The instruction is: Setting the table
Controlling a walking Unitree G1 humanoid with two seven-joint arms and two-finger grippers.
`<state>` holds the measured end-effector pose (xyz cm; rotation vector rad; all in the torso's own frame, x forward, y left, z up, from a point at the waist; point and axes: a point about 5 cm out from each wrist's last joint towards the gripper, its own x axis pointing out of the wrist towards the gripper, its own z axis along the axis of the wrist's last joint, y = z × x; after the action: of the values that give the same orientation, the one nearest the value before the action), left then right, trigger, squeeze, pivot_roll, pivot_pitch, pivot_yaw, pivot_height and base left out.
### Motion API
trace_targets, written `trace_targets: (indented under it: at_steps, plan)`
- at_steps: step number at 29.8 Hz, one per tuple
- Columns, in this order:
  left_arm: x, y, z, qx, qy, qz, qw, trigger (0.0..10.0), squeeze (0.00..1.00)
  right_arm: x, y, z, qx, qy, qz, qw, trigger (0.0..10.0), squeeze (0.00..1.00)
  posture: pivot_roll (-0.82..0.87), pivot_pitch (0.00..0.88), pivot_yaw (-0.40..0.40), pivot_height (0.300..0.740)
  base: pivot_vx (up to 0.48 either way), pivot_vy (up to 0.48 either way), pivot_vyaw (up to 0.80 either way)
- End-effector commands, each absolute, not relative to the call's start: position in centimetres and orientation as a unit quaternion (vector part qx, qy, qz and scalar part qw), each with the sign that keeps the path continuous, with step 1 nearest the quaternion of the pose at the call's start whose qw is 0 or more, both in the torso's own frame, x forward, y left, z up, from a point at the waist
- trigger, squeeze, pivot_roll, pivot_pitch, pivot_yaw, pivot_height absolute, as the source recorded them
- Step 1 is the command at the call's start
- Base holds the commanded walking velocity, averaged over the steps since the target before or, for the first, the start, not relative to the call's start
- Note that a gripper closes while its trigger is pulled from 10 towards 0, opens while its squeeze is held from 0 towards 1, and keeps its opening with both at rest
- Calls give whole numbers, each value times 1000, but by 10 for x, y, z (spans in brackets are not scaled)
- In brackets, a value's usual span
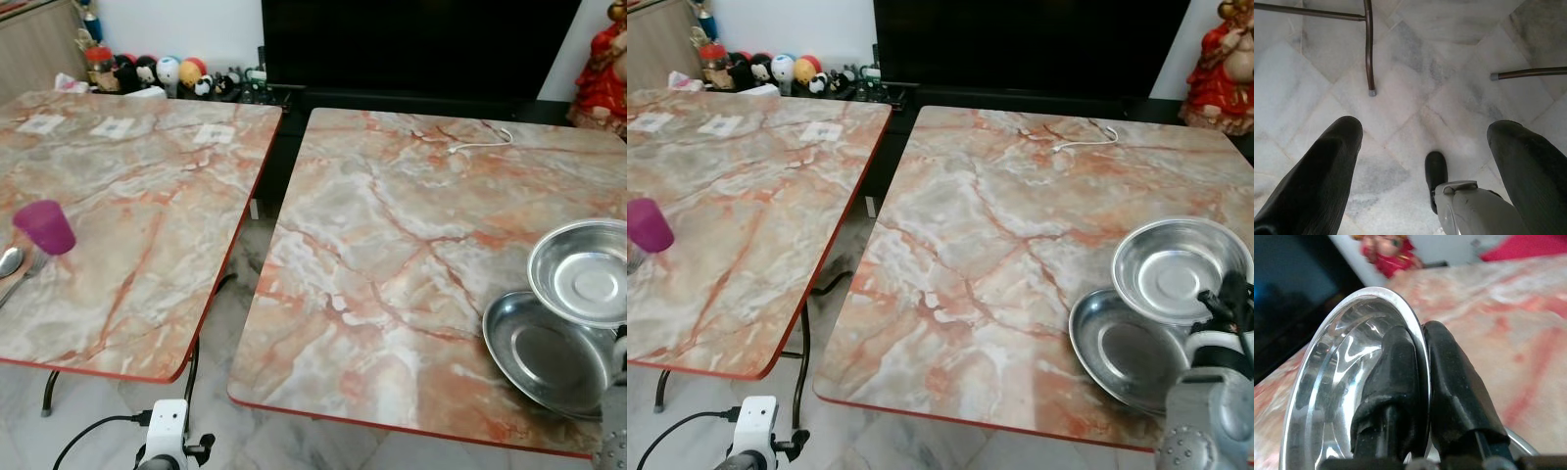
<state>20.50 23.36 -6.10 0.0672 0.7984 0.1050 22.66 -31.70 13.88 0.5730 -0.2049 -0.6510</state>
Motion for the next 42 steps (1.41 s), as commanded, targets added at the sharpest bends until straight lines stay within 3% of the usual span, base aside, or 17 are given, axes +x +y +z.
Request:
trace_targets:
  at_steps: [1,8,22,42]
  plan:
    - [203,233,-63,38,396,46,916,10000,0,224,-320,145,293,-103,-324,894,10000,0,20,37,-24,740,0,0,0]
    - [204,233,-62,41,394,48,917,10000,0,221,-317,144,365,-92,-320,869,10000,0,29,34,-23,740,0,0,0]
    - [204,238,-61,43,395,49,916,10000,0,193,-314,133,348,-14,-342,873,10000,0,15,36,-22,740,0,0,0]
    - [202,237,-62,42,397,49,915,10000,0,196,-302,113,345,59,-323,879,10000,0,21,36,-24,740,0,0,0]
